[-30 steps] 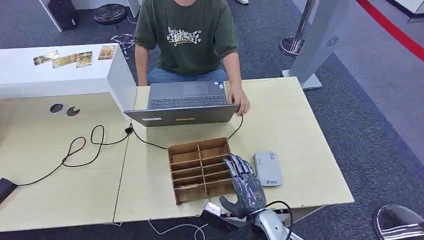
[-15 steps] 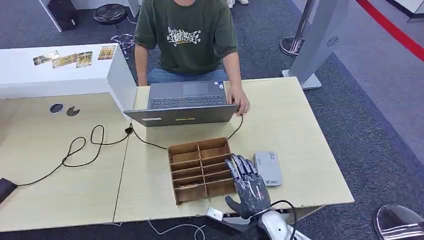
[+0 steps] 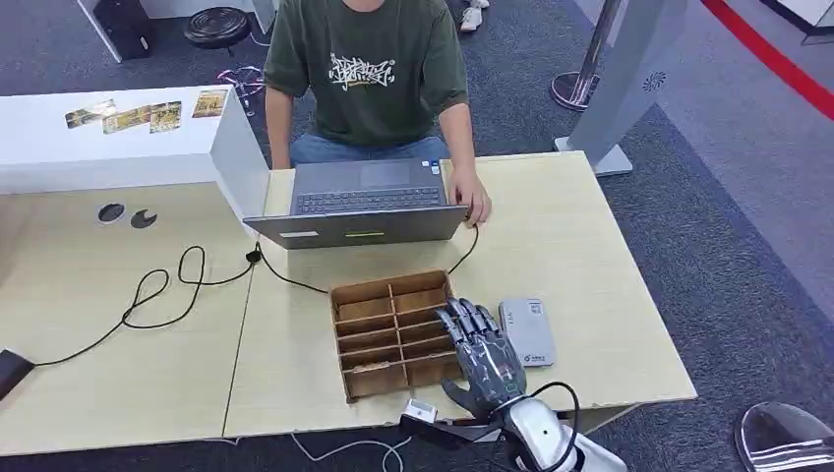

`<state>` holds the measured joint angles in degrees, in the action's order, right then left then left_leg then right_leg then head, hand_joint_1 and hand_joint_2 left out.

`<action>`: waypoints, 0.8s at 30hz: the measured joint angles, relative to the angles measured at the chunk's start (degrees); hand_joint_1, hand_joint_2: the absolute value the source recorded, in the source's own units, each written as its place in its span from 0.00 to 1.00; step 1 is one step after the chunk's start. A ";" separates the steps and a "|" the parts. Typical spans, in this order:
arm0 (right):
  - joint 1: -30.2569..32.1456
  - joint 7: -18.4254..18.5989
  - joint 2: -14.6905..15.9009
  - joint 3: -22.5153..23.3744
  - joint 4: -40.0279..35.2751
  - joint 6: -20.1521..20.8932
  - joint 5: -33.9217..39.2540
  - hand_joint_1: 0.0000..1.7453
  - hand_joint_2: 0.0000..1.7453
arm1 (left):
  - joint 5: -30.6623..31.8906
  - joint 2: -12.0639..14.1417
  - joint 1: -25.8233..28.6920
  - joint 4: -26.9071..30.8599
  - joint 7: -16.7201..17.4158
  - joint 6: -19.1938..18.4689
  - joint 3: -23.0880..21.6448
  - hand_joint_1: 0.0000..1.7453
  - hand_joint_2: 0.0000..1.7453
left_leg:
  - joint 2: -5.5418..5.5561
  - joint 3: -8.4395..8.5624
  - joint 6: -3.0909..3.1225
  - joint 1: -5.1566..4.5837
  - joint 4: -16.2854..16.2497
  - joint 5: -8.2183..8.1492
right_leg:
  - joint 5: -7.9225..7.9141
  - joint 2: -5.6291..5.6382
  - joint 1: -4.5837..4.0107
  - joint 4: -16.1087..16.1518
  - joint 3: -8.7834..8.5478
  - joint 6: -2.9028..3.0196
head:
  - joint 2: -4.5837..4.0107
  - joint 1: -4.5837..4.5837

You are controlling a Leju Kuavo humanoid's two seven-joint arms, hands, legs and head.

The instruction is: Pass the card to the sensor for recognition and then transmit it.

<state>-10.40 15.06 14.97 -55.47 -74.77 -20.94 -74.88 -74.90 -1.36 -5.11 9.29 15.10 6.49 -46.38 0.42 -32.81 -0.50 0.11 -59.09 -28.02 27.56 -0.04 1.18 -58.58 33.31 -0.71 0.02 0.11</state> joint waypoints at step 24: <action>-1.20 -0.09 2.54 -1.62 -1.27 0.79 2.34 0.00 1.00 | -0.85 0.02 0.02 0.00 -0.15 -0.07 0.00 0.00 0.00 | 0.00 0.00 0.00 0.00 0.00 0.00 | 0.00 0.00 0.00 0.01 0.00 0.00 | 0.00 0.00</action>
<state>-11.60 14.97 17.51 -57.09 -76.04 -20.15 -72.54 -75.76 -1.33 -5.09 9.29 14.95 6.43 -46.38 0.42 -32.81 -0.50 0.11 -59.09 -28.02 27.56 -0.04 1.18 -58.57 33.31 -0.71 0.02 0.11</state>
